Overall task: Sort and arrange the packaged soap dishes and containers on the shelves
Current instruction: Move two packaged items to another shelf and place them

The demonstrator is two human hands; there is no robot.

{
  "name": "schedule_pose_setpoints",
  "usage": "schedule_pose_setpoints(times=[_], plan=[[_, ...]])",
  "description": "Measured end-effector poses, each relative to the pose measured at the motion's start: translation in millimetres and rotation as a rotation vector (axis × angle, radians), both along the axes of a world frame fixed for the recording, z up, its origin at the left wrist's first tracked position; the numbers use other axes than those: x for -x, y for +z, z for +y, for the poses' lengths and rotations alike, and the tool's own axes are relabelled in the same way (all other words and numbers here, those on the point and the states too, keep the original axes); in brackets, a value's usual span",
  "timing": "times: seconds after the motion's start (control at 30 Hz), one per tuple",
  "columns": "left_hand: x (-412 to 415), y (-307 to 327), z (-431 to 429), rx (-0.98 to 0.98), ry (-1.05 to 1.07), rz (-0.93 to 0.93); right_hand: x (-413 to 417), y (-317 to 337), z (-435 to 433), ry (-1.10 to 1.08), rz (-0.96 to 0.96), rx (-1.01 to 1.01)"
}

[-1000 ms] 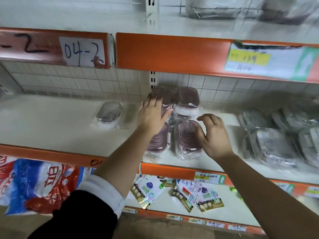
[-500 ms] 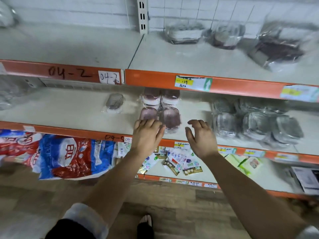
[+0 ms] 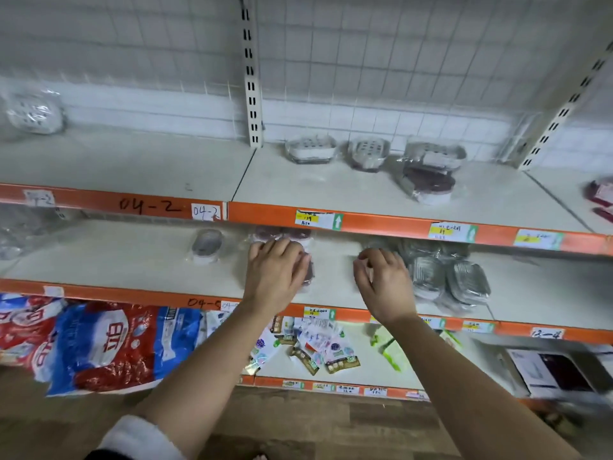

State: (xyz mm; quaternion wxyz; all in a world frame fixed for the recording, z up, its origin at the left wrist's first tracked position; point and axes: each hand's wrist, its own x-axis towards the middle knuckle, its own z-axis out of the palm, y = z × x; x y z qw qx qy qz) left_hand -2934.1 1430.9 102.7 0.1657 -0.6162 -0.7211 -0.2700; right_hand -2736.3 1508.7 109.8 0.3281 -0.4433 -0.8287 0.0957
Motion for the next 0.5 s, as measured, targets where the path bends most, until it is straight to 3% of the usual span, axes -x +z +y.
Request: schedule_pose_setpoints(times=[0.27, 0.5], plan=[[27, 46, 64, -0.035, -0.019, 0.018, 7, 39, 60, 0.003, 0.002, -0.137], [71, 55, 150, -0.031, -0.069, -0.054, 45, 51, 132, 0.007, -0.018, -0.091]])
